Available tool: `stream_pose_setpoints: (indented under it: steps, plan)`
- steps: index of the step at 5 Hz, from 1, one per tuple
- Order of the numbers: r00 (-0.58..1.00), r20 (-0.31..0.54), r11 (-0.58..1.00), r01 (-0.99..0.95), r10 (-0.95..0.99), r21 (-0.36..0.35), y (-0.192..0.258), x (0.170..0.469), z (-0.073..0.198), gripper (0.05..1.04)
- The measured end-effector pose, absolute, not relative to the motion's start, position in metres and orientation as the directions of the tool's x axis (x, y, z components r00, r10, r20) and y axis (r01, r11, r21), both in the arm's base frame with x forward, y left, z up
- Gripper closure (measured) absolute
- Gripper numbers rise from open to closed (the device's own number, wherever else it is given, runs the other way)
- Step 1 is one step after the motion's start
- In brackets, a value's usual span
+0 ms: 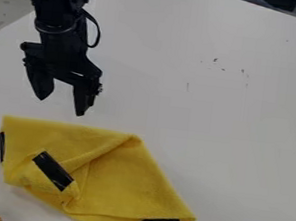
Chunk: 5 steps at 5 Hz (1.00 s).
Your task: Unfold the cloth from left top to bottom right
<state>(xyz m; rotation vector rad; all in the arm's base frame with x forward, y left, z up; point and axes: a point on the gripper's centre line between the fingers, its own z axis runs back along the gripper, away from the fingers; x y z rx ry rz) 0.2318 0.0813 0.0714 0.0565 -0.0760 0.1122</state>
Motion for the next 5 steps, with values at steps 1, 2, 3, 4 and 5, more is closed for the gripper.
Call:
stream_pose_setpoints:
  steps: [1,2,3,4,5]
  plan:
    - [0.991,0.055,0.992,-0.12,0.118,0.047,0.08,0.228,0.066,0.083]
    - [0.986,0.04,0.986,-0.162,0.16,0.043,0.069,0.213,0.062,0.083]
    - [0.982,0.051,0.981,-0.186,0.183,0.059,0.056,0.202,0.068,0.083]
    - [0.97,0.056,0.968,-0.239,0.235,0.078,0.047,0.186,0.075,0.083]
    - [0.958,0.043,0.956,-0.286,0.284,0.063,0.042,0.171,0.061,0.083]
